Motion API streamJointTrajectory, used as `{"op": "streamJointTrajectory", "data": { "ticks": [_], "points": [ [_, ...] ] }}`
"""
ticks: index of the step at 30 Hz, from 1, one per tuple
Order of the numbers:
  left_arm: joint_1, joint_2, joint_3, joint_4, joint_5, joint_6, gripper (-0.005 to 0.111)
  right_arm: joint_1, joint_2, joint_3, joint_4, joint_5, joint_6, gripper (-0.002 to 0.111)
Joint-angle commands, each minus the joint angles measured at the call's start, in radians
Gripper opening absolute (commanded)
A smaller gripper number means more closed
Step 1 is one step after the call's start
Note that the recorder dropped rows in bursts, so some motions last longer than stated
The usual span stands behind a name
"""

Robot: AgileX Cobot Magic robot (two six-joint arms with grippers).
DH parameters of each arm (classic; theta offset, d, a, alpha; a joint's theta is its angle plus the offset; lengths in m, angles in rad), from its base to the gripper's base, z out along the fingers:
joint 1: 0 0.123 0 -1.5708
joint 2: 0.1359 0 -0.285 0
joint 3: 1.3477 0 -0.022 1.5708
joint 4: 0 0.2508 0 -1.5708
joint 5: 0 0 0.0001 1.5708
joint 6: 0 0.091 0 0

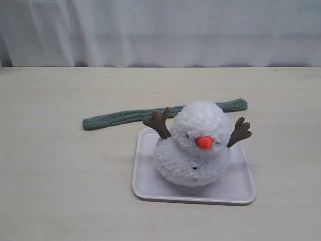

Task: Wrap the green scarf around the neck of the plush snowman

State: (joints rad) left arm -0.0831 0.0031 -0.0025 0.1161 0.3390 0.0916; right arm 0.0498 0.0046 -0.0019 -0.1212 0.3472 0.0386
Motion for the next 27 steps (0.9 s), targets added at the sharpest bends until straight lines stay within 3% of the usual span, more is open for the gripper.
{"op": "streamJointTrajectory", "data": {
  "ticks": [1,11,17,19,20,22,24,27],
  "points": [
    [0.0,-0.003,0.003,0.05,-0.016,0.011,0.0,-0.004,-0.005,0.002,0.006,-0.005,0.001,0.045],
    [0.0,-0.003,0.003,0.075,-0.042,0.012,0.0,-0.004,-0.005,0.002,0.006,-0.005,0.001,0.045],
    [0.0,-0.003,0.003,-0.208,-0.364,0.01,0.0,-0.004,-0.005,0.002,0.006,-0.005,0.001,0.045],
    [0.0,-0.003,0.003,-0.287,-0.526,0.008,0.0,-0.004,-0.005,0.002,0.006,-0.005,0.001,0.045],
    [0.0,-0.003,0.003,-0.296,-0.637,-0.037,0.0,-0.004,-0.005,0.002,0.006,-0.005,0.001,0.045],
    [0.0,-0.003,0.003,-0.296,-0.694,-0.205,0.0,-0.004,-0.005,0.002,0.006,-0.005,0.001,0.045],
    [0.0,-0.003,0.003,-0.296,-0.719,-0.377,0.0,-0.004,-0.005,0.002,0.006,-0.005,0.001,0.045],
    [0.0,-0.003,-0.022,-0.282,-0.707,-0.433,0.0,-0.004,-0.005,0.002,0.006,-0.005,0.001,0.045]
  ]
}}
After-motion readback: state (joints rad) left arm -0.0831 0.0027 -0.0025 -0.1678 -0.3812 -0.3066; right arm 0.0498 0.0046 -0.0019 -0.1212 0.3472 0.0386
